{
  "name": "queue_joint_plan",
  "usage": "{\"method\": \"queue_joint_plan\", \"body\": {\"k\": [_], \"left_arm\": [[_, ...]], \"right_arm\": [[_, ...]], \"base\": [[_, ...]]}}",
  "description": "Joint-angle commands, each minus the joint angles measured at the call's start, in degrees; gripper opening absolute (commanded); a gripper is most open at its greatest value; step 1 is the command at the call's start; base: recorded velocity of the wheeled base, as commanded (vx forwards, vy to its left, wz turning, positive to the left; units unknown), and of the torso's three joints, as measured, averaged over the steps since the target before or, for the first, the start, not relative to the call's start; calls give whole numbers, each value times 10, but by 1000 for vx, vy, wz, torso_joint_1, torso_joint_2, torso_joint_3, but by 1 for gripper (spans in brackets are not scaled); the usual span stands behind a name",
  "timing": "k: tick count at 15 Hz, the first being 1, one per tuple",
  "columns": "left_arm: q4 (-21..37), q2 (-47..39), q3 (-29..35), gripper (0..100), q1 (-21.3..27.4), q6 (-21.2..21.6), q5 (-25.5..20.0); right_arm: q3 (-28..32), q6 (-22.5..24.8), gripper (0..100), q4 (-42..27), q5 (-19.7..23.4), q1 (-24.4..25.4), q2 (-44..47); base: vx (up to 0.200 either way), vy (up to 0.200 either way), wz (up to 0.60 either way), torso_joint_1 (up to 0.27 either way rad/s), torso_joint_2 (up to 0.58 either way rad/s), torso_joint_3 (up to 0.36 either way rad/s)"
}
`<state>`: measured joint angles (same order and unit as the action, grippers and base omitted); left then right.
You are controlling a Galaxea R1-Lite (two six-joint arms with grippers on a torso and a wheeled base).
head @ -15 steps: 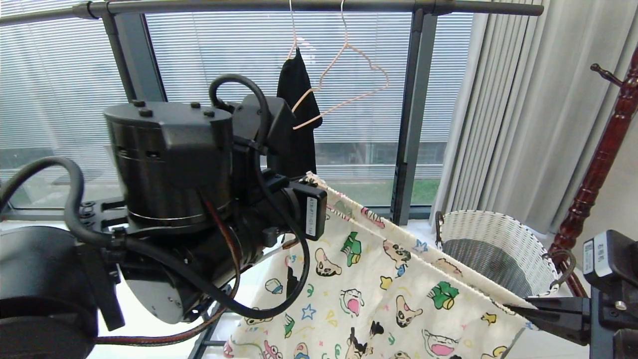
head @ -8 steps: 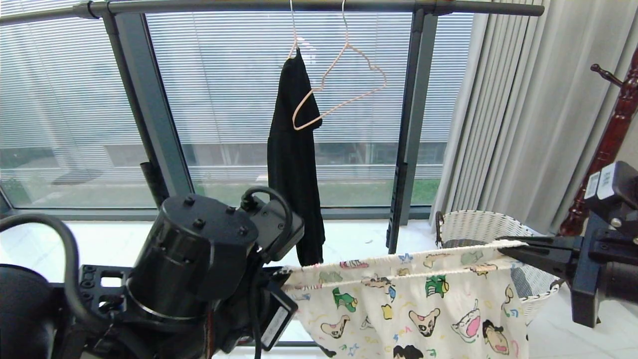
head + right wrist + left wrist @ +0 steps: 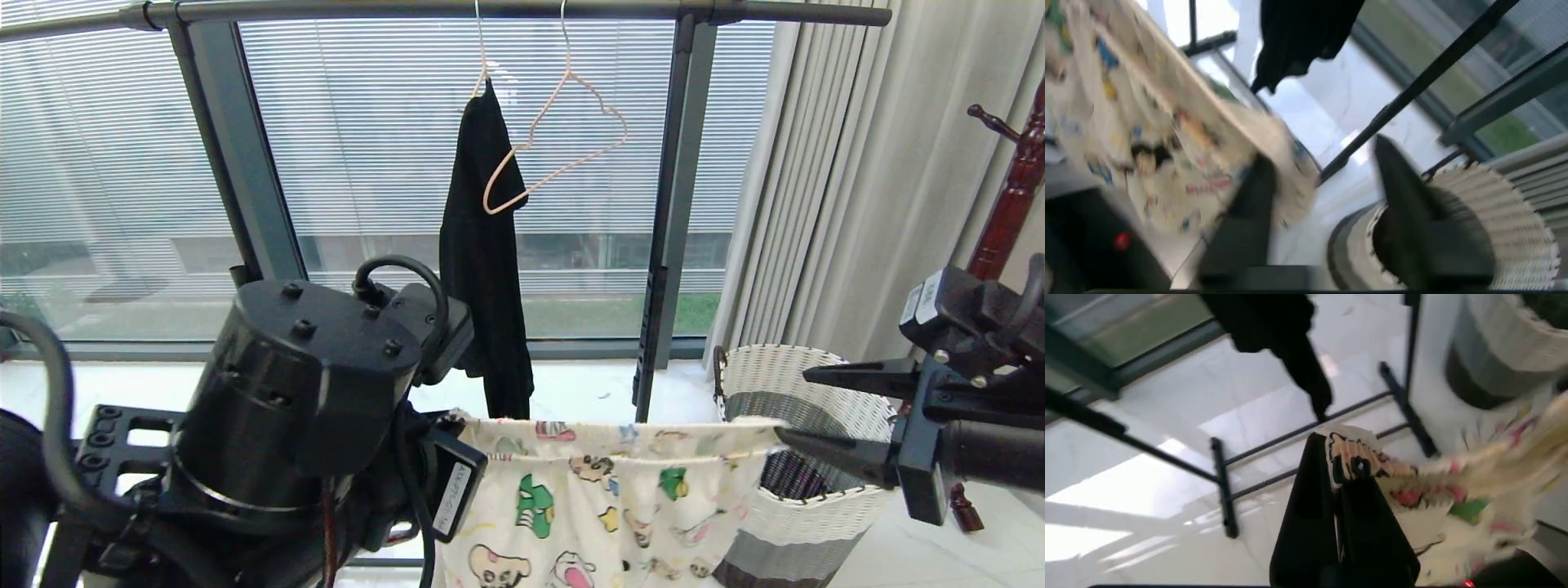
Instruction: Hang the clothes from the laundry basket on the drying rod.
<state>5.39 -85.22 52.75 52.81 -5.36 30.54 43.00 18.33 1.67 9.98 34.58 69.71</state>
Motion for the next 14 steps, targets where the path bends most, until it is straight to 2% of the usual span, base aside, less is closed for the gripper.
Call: {"method": "queue_joint_plan", "body": {"k": [1, 2, 3, 5, 6, 8, 9, 10, 11, 12, 13, 14], "left_arm": [[-1, -50, 13, 0, -18, -1, 59], [-1, -53, 12, 0, -18, 0, 63], [0, -53, 9, 0, -18, 4, 63], [9, -26, -8, 0, -19, 23, 62], [30, 17, -31, 0, -39, 59, 48], [63, 106, -68, 0, -111, 110, -1], [80, 157, -90, 0, -186, 130, -21], [81, 174, -99, 0, -222, 135, -22], [81, 203, -121, 0, -291, 135, -28], [81, 211, -126, 0, -305, 135, -30], [81, 234, -140, 0, -326, 137, -34], [80, 244, -148, 0, -326, 138, -32]], "right_arm": [[2, -1, 100, -78, 50, 28, -65], [2, 0, 100, -118, 77, 30, -85], [2, 1, 100, -140, 75, 30, -99], [1, 3, 100, -139, 28, -14, -100], [-1, 6, 100, -137, -3, -62, -99], [-3, 6, 100, -137, -34, -159, -96], [-9, 6, 100, -129, -57, -215, -91], [-17, 6, 100, -120, -66, -237, -90], [-53, 6, 100, -74, -90, -277, -84], [-65, 6, 100, -57, -97, -282, -82], [-94, 6, 100, 4, -115, -283, -65], [-104, 6, 100, 43, -117, -283, -46]], "base": [[0, 0, 0, 0, 0, 0], [0, 0, 0, 0, 0, 0], [0, 0, 0, 0, 0, 0], [0, 0, 0, 0, 0, 0], [0, 0, 0, 0, 0, 0], [0, 0, 0, 0, 0, 0], [0, 0, 0, 0, 0, 0], [0, 0, 0, 0, 0, 0], [0, 0, 0, 0, 0, 0], [0, 0, 0, 0, 0, 0], [0, 0, 0, 0, 0, 0], [0, 0, 0, 0, 0, 0]]}}
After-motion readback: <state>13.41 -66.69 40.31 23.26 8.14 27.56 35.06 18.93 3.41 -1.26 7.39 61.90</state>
